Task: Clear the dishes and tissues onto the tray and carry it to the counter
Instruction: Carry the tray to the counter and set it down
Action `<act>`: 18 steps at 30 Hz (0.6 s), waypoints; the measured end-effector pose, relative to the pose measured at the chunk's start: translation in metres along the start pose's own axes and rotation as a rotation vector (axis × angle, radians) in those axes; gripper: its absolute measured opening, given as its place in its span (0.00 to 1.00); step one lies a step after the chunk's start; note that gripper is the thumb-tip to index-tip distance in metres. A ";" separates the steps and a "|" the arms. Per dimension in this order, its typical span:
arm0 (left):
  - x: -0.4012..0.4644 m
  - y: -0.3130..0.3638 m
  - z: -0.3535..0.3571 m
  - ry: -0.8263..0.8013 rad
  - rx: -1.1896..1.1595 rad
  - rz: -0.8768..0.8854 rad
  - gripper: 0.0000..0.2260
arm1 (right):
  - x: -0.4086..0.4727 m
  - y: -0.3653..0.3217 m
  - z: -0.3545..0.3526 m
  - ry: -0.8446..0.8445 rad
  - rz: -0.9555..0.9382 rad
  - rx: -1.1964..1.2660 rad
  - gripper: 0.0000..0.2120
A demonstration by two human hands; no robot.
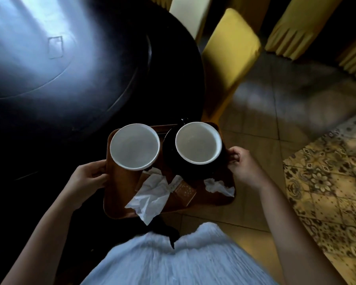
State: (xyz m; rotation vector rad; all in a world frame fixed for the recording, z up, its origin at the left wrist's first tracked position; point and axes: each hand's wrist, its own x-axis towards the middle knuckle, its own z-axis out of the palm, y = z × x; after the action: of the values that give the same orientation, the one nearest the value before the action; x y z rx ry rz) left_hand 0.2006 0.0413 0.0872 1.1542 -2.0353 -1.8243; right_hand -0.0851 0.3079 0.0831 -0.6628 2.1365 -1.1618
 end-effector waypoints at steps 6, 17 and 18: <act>-0.017 0.020 0.079 -0.111 0.045 0.079 0.25 | -0.069 0.047 -0.067 0.103 0.047 -0.009 0.15; -0.059 0.039 0.228 -0.379 0.204 0.186 0.22 | -0.222 0.137 -0.155 0.429 0.199 -0.025 0.10; -0.059 0.043 0.237 -0.404 0.215 0.195 0.21 | -0.237 0.141 -0.158 0.455 0.215 -0.019 0.08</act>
State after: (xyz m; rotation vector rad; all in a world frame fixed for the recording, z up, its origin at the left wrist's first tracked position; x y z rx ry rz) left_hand 0.0821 0.2592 0.0911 0.6302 -2.5135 -1.8949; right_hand -0.0540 0.6236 0.0944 -0.1739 2.5195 -1.2623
